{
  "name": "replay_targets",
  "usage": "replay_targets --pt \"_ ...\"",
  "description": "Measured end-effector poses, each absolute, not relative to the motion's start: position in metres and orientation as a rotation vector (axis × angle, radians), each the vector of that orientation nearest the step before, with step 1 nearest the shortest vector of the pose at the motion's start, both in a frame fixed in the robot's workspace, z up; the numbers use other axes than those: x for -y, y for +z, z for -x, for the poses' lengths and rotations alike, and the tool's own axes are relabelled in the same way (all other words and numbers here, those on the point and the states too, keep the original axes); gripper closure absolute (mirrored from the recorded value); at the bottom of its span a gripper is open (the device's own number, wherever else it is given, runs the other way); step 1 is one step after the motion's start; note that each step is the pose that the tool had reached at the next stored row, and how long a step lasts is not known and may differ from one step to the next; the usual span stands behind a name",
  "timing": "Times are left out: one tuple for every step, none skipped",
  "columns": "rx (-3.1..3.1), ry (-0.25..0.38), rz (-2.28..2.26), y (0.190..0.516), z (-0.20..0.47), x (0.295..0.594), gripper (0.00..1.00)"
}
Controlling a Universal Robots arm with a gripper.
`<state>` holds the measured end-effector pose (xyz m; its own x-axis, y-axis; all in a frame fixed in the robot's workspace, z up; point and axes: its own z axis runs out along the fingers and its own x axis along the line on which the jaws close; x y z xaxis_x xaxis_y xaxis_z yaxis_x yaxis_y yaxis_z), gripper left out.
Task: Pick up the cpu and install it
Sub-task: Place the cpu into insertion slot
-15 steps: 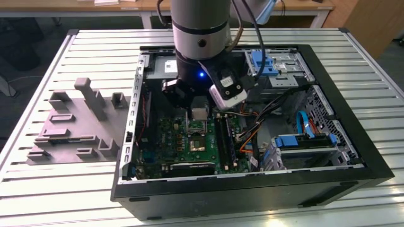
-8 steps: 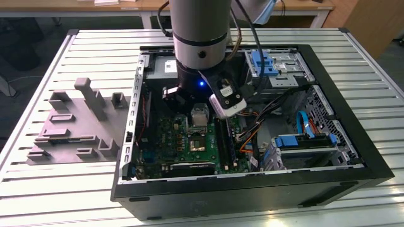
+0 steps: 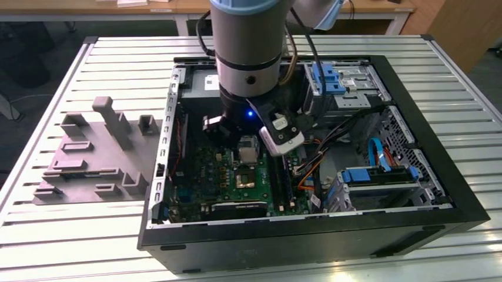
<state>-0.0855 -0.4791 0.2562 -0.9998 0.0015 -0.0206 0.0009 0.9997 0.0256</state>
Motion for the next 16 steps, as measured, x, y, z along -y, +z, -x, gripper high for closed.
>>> replay_targets --pt "-3.121 0.04 -0.002 0.254 0.086 0.479 0.53" --pt "-3.121 0.04 -0.002 0.253 0.086 0.479 0.53" --pt "-3.121 0.04 -0.002 0.251 0.086 0.479 0.53" --pt "-3.121 0.04 -0.002 0.249 0.086 0.479 0.53" --pt "-3.121 0.04 -0.002 0.247 0.087 0.48 0.53" --pt "-3.121 0.04 -0.002 0.245 0.087 0.48 0.53" --pt "-3.121 0.04 -0.002 0.243 0.087 0.481 0.53" --pt "-3.121 0.04 -0.002 0.242 0.087 0.481 0.53" --pt "-3.121 0.04 -0.002 0.24 0.088 0.481 0.53" --pt "-3.121 0.04 -0.003 0.238 0.088 0.482 0.53" --pt "-3.121 0.04 -0.003 0.236 0.088 0.482 0.53" --pt "-3.121 0.04 -0.003 0.234 0.088 0.483 0.53" --pt "-3.121 0.04 -0.003 0.233 0.088 0.483 0.53" --pt "-3.121 0.04 -0.003 0.231 0.088 0.484 0.53" --pt "-3.121 0.04 -0.003 0.229 0.088 0.484 0.53" --pt "-3.121 0.04 -0.003 0.227 0.088 0.485 0.53"
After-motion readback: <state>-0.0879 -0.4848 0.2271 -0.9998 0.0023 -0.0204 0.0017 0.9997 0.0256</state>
